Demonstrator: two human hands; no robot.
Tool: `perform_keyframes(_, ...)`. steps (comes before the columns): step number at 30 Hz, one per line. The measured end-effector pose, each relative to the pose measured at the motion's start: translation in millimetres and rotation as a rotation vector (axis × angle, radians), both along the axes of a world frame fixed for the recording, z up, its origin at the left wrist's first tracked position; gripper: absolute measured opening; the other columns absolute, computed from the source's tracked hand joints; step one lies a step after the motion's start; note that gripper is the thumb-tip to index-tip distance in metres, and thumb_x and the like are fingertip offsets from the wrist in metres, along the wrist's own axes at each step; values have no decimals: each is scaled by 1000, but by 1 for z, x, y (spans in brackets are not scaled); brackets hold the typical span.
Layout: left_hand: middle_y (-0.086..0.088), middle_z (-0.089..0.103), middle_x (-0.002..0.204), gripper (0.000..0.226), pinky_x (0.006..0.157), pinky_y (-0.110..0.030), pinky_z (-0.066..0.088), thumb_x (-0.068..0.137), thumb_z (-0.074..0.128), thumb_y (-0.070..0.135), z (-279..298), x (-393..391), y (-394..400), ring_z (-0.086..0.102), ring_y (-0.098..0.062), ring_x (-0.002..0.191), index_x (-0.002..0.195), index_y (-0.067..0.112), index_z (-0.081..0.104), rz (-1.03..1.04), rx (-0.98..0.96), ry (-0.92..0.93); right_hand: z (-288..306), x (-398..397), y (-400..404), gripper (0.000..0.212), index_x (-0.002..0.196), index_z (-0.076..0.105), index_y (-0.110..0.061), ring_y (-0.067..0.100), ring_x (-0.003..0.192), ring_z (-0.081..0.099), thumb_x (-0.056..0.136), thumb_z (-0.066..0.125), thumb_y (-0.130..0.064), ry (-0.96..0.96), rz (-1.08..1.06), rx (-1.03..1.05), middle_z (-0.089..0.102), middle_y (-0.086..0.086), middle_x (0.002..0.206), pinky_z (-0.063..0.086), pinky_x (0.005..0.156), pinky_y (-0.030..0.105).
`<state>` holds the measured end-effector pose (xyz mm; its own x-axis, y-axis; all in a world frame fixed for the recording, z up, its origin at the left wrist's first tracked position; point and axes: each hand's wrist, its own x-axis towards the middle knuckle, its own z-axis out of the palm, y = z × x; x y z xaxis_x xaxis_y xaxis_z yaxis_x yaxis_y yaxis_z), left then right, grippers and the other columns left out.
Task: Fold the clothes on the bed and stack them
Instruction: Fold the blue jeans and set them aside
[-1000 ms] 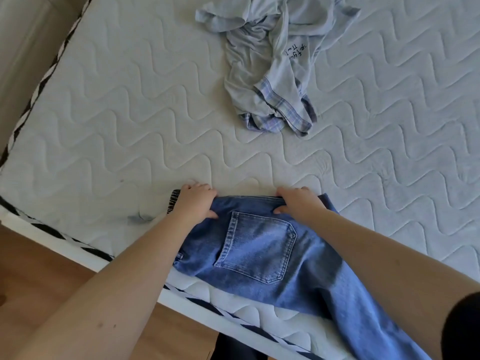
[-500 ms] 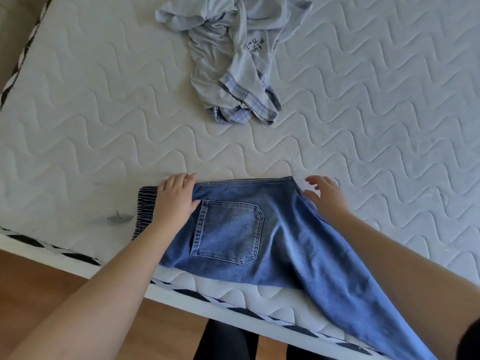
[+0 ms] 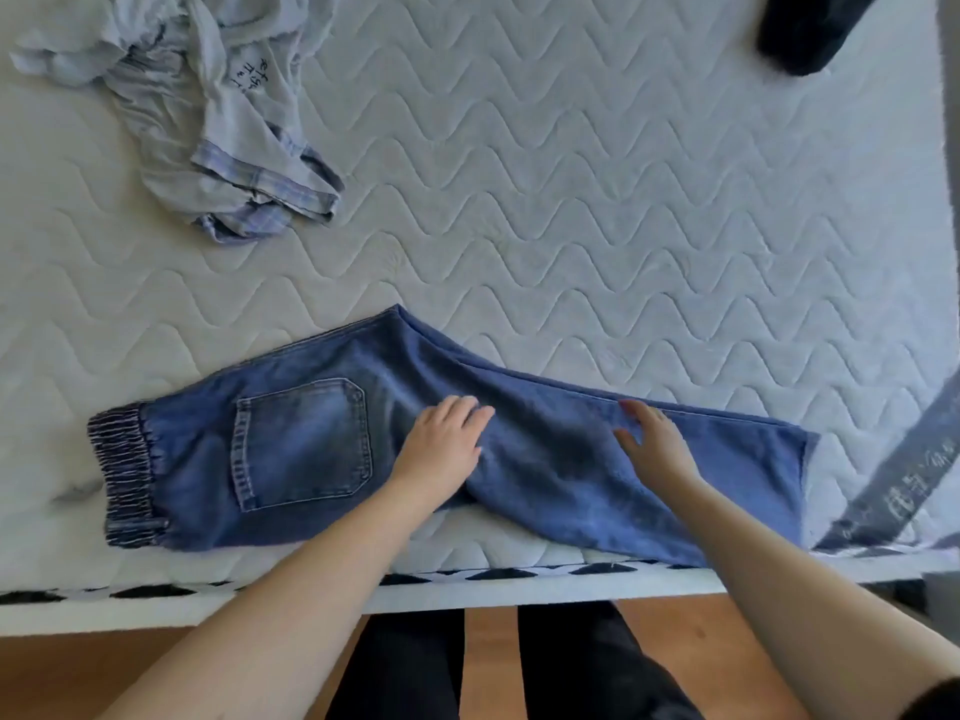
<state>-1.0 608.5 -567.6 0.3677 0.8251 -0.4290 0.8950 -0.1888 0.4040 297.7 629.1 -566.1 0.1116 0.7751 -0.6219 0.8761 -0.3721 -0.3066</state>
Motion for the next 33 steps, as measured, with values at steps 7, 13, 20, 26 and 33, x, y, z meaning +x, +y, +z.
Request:
perform_keyframes(7, -2, 24, 159, 60, 114, -33, 22, 97, 50, 33, -9, 94, 6, 23, -20, 145, 152, 23, 28, -194, -11, 70, -1, 96, -45, 58, 149, 36, -19, 28, 136, 37, 96, 59, -26, -66, -159, 4, 39, 5, 152, 37, 108, 44)
perform_keyframes(13, -2, 9, 163, 75, 119, -37, 18, 95, 55, 42, -23, 174, 7, 13, -23, 149, 156, 28, 12, -373, -90, 168, -8, 179, -79, 79, 155, 18, -21, 29, 144, 25, 92, 62, -34, -194, -414, -88, 19, 3, 161, 30, 113, 48)
perform_keyframes(20, 0, 18, 161, 70, 115, -38, 23, 96, 50, 49, -30, 246, -2, 20, -24, 145, 154, 30, 17, -419, -156, 229, -25, 237, -100, 78, 150, 27, -20, 33, 133, 41, 87, 68, -40, -161, -616, -187, 40, 11, 147, 36, 106, 49)
perform_keyframes(26, 3, 30, 152, 62, 109, -41, 35, 96, 49, 47, -28, 270, 2, 31, -23, 137, 151, 30, 26, -332, -230, 228, -33, 252, -101, 48, 130, 50, -22, 31, 124, 46, 88, 68, -39, -202, -611, -140, 50, 9, 131, 38, 100, 44)
perform_keyframes(33, 1, 40, 146, 50, 105, -43, 39, 99, 48, 41, -22, 276, 17, 42, -23, 132, 146, 27, 37, -167, -324, 104, -18, 234, -109, 17, 106, 62, -16, 30, 100, 53, 90, 61, -24, -213, -551, 176, 61, 7, 108, 37, 84, 39)
